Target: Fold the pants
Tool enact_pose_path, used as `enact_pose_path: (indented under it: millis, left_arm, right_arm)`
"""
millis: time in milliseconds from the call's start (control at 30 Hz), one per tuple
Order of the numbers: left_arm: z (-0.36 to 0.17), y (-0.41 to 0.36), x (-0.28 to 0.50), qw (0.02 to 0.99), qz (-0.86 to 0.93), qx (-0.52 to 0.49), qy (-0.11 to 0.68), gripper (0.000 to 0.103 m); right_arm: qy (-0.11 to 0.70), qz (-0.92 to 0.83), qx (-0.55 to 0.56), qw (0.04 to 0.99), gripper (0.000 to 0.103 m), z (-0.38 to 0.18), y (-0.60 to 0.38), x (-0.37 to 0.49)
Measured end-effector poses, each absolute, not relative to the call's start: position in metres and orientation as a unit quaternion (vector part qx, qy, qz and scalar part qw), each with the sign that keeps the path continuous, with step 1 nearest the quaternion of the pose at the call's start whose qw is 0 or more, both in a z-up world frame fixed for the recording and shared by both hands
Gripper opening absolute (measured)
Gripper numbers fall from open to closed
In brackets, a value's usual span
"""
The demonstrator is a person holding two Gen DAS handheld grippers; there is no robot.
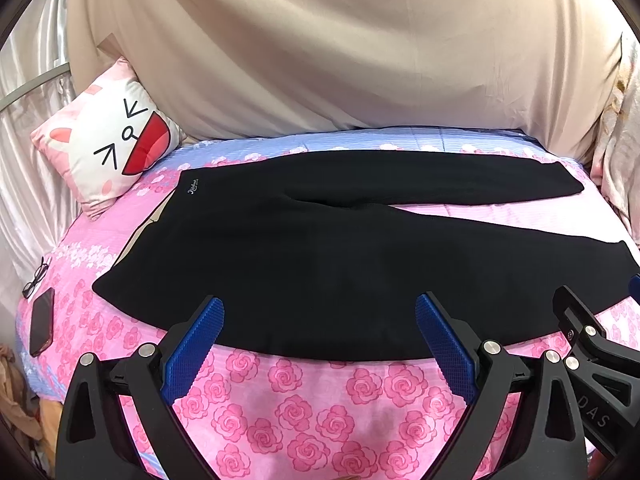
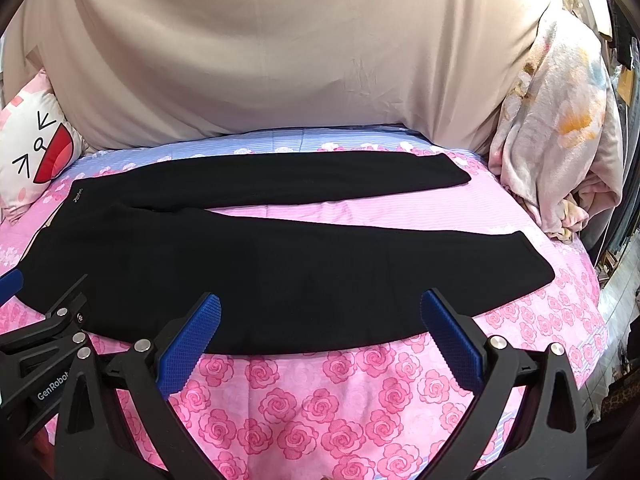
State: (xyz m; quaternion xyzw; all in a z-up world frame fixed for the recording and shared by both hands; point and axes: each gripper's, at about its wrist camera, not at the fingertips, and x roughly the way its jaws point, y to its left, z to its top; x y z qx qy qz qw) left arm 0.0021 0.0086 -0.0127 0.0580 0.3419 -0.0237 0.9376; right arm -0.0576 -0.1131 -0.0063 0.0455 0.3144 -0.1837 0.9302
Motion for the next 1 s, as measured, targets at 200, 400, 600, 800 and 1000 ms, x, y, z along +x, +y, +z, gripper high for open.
enact_pose_path:
  millis: [200,400,600,800,1000]
  left_arm:
    - [-0.0125,0.0078,0.0027,0.938,-0.024,0.058,0.342,0.094]
    - [-0.0138,0.0084,0.0032,0.937,-0.024,0.059,0.343,0.094]
    - [-0.0136,0.0083,0.0053,0.936,-0.025,0.059,0.346,0.094]
    - [-0.0137,0.0059,0.0071,0.935,-0.024,0.063,0.347,0.094]
    - [-0.0139,0.0055,0.0076,0.936,-0.023,0.064,0.346,0.094]
  right_arm:
    - [0.314,-0.184,0.045,0.93,0.098,-0.0077,-0.114,-0.0569]
    - [0.316,-0.184,0.046,0.93,0.098,-0.0073,-0.1142,-0.0563]
    - [0.317,-0.184,0.046,0.929,0.098,-0.0073,-0.1142,-0.0549]
    - [0.318,-0.183,0.047,0.929,0.098,-0.0079,-0.1161,-0.0548]
    - [0.319,-0.183,0.047,0.929,0.098,-0.0092,-0.1172,-0.0544]
